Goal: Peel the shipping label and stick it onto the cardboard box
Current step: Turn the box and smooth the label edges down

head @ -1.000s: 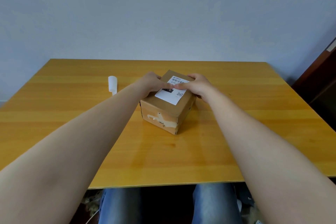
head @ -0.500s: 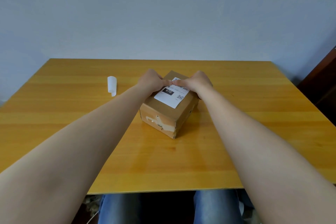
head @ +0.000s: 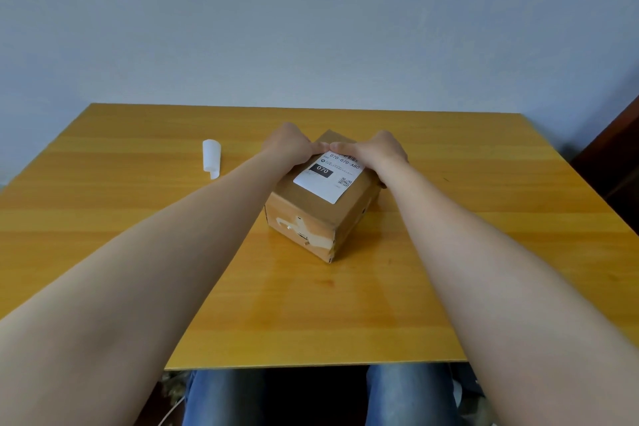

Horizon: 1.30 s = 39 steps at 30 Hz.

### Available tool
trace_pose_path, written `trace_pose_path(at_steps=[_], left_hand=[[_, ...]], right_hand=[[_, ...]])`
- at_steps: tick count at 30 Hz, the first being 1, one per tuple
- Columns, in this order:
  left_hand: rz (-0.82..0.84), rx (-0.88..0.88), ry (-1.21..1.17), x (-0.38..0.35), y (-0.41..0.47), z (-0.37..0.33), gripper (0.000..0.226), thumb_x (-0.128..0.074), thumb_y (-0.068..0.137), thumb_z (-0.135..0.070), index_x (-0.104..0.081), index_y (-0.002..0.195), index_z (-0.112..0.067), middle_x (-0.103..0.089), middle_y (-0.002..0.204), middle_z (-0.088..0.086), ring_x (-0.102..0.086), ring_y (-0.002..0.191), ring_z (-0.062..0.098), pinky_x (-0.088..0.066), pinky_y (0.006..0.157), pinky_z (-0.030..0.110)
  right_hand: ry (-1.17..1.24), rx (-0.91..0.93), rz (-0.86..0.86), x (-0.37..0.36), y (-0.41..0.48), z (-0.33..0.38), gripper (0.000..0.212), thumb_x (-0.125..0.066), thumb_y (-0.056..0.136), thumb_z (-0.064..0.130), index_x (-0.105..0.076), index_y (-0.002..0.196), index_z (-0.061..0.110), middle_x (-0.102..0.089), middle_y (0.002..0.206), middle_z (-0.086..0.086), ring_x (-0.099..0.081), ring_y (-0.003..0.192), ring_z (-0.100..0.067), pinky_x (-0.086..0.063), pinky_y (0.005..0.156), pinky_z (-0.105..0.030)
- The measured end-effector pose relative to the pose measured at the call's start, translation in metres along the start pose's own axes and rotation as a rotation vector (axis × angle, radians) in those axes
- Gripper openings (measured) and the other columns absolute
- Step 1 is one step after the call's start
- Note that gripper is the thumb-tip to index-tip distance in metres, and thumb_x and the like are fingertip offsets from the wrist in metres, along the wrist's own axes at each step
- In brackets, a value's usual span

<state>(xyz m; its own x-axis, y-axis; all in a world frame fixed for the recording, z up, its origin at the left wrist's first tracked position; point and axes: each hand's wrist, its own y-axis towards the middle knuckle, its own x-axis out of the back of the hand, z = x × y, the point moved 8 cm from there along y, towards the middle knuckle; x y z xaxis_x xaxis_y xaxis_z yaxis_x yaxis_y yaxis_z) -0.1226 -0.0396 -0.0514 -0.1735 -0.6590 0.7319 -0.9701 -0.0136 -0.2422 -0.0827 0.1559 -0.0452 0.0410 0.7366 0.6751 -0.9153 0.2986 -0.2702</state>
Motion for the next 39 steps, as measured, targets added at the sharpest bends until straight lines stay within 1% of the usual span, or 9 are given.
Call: trace_pose_path(at_steps=[5, 10, 14, 18, 25, 29, 33, 35, 39], left_hand=[[0.067, -0.019, -0.010, -0.001, -0.009, -0.005, 0.048, -0.073, 0.085, -0.061, -0.074, 0.097, -0.014, -0.065, 0.084, 0.005, -0.055, 0.072, 0.025, -0.038, 0.066, 0.033], [0.261, -0.007, -0.059, -0.004, -0.034, -0.004, 0.073, -0.082, 0.052, -0.069, -0.070, 0.101, -0.016, -0.073, 0.095, 0.000, -0.069, 0.080, 0.025, -0.052, 0.076, 0.034], [0.267, 0.017, 0.018, -0.004, -0.039, 0.003, 0.073, -0.086, 0.069, -0.062, -0.067, 0.125, -0.018, -0.075, 0.110, 0.004, -0.073, 0.098, 0.027, -0.059, 0.093, 0.044], [0.201, 0.076, 0.135, -0.001, -0.044, 0.009, 0.083, -0.084, 0.064, -0.071, -0.066, 0.124, -0.016, -0.072, 0.110, 0.004, -0.070, 0.096, 0.025, -0.056, 0.079, 0.034], [0.150, 0.052, 0.121, 0.001, -0.055, 0.003, 0.077, -0.085, 0.072, -0.061, -0.065, 0.123, -0.007, -0.070, 0.109, 0.007, -0.063, 0.086, 0.023, -0.040, 0.057, 0.029], [0.128, 0.048, 0.083, 0.001, -0.055, 0.005, 0.067, -0.085, 0.073, -0.060, -0.068, 0.114, -0.010, -0.071, 0.105, 0.004, -0.060, 0.075, 0.019, -0.043, 0.060, 0.028], [0.104, 0.038, 0.070, 0.001, -0.049, 0.007, 0.046, -0.081, 0.080, -0.058, -0.064, 0.093, -0.017, -0.058, 0.092, 0.004, -0.051, 0.074, 0.020, -0.033, 0.058, 0.027], [0.083, 0.040, 0.069, 0.001, -0.046, 0.008, 0.045, -0.078, 0.083, -0.058, -0.058, 0.082, -0.018, -0.057, 0.087, 0.002, -0.049, 0.068, 0.019, -0.035, 0.059, 0.028], [0.052, 0.035, 0.063, 0.003, -0.043, 0.009, 0.043, -0.077, 0.083, -0.059, -0.061, 0.084, -0.020, -0.061, 0.089, 0.002, -0.055, 0.075, 0.023, -0.041, 0.073, 0.033]], right_hand=[[0.037, 0.034, 0.059, -0.005, -0.001, 0.002, 0.077, -0.080, 0.074, 0.068, -0.062, 0.120, 0.009, -0.068, 0.105, -0.003, -0.069, 0.109, -0.032, -0.052, 0.079, -0.037], [0.088, 0.086, 0.117, -0.003, -0.011, 0.000, 0.041, -0.081, 0.083, 0.052, -0.057, 0.101, 0.023, -0.062, 0.092, 0.005, -0.061, 0.080, -0.018, -0.046, 0.067, -0.030], [0.154, 0.096, 0.197, 0.002, -0.025, -0.004, 0.039, -0.082, 0.089, 0.039, -0.057, 0.116, 0.026, -0.062, 0.093, 0.010, -0.060, 0.080, -0.009, -0.049, 0.077, -0.032], [0.129, 0.087, 0.223, 0.003, -0.031, -0.005, 0.056, -0.092, 0.078, 0.040, -0.066, 0.125, 0.021, -0.073, 0.114, 0.000, -0.070, 0.102, -0.020, -0.057, 0.098, -0.038], [0.114, 0.089, 0.250, 0.000, -0.032, -0.009, 0.060, -0.095, 0.074, 0.035, -0.065, 0.125, 0.024, -0.070, 0.102, 0.007, -0.065, 0.086, -0.012, -0.049, 0.069, -0.029], [0.094, 0.086, 0.206, -0.005, -0.023, -0.013, 0.068, -0.098, 0.068, 0.040, -0.070, 0.125, 0.017, -0.076, 0.115, -0.001, -0.073, 0.102, -0.022, -0.060, 0.092, -0.039], [0.070, 0.077, 0.141, -0.011, -0.020, -0.011, 0.116, -0.092, 0.034, 0.073, -0.068, 0.131, 0.014, -0.075, 0.123, -0.003, -0.073, 0.109, -0.026, -0.060, 0.097, -0.046], [0.036, 0.078, 0.113, -0.013, -0.014, -0.011, 0.129, -0.083, 0.024, 0.080, -0.067, 0.132, 0.012, -0.074, 0.124, -0.004, -0.072, 0.110, -0.028, -0.060, 0.093, -0.044], [-0.023, 0.051, 0.056, -0.012, -0.013, -0.009, 0.109, -0.082, 0.043, 0.082, -0.065, 0.124, 0.010, -0.073, 0.116, -0.004, -0.070, 0.107, -0.029, -0.044, 0.060, -0.034]])
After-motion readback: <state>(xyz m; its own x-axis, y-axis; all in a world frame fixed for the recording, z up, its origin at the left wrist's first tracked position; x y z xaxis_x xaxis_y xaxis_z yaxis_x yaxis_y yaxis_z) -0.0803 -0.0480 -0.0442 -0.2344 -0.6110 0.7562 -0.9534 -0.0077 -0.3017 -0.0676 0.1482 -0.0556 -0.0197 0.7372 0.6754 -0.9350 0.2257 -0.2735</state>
